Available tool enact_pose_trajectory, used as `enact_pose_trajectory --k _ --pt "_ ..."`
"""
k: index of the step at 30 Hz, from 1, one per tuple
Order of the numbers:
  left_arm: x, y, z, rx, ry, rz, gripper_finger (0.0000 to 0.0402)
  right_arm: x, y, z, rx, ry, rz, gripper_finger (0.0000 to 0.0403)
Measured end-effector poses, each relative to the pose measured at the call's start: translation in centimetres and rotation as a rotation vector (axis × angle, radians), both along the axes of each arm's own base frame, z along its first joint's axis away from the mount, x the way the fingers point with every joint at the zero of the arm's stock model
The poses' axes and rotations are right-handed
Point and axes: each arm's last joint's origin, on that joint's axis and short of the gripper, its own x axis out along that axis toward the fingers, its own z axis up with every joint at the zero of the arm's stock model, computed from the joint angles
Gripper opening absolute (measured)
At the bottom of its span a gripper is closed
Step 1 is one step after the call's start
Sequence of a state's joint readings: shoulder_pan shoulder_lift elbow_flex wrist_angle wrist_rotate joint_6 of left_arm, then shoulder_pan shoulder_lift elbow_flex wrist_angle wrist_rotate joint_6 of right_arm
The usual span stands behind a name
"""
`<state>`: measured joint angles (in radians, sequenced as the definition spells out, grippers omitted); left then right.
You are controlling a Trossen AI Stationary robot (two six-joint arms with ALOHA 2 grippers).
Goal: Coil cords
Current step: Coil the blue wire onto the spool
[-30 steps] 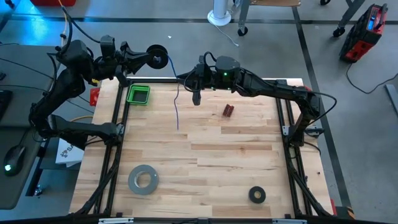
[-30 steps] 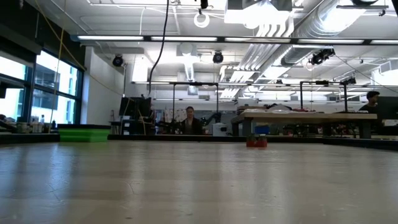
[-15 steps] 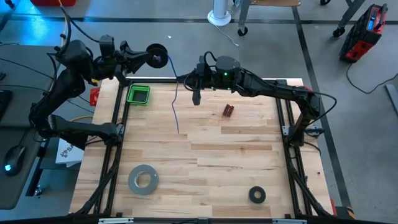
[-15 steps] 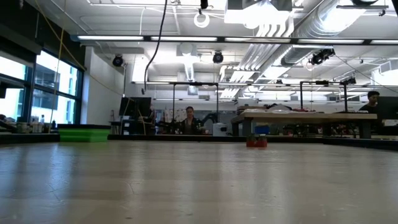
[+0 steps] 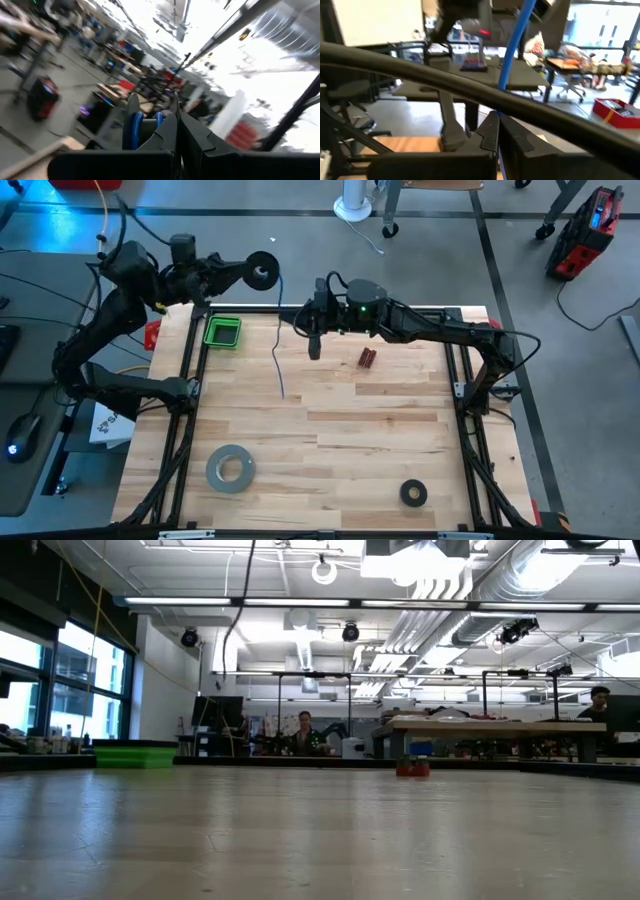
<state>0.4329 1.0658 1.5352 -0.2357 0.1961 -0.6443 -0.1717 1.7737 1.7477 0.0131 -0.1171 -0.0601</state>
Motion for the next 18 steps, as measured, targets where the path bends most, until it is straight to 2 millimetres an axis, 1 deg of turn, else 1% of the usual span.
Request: enact_pose_trajectory --k 7,11,14,18 --pt "2.6 0.5 0.0 -0.197 -0.087 -0.179 0.0001 0.2 1.9 1.1 -0.017 -0.111 0.053 0.0000" --pt "3.7 0.8 -0.6 -0.275 -0.055 -0.277 0.0001 0.2 2.6 1.6 -0.021 -0.165 0.061 0.0000" --pt "4.4 0.9 -0.9 -0.337 -0.038 -0.317 0.0001 0.2 3.0 1.9 -0.025 -0.200 0.067 0.0000" --pt "5.0 0.9 -1.3 -0.364 -0.013 -0.352 0.0001 0.2 3.4 2.1 -0.021 -0.222 0.075 0.0000"
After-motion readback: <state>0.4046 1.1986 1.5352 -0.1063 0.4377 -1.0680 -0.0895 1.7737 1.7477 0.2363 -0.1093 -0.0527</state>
